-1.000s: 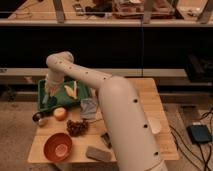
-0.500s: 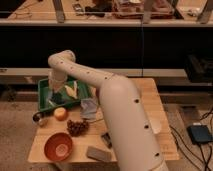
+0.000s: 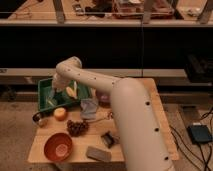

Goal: Wipe tray with sponge

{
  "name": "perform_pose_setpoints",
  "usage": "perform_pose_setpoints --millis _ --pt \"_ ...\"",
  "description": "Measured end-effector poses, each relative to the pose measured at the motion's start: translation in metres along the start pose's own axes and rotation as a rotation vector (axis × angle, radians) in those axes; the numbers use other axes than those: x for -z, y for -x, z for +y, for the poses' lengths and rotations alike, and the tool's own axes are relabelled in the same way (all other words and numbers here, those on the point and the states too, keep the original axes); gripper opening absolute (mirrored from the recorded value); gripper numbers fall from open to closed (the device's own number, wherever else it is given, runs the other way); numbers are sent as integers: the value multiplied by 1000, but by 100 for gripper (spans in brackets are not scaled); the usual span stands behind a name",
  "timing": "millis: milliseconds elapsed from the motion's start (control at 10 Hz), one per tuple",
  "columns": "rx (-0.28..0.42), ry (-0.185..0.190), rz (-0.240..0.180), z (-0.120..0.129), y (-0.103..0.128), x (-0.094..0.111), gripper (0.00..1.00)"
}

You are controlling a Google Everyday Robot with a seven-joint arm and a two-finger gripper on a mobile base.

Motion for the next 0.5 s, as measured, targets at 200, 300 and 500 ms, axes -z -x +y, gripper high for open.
perform_pose_setpoints --millis 200,300,500 --pt "9 -27 6 -3 -1 1 0" --pt "18 -38 10 -9 0 1 0" --pt "30 -53 7 -21 6 -4 0"
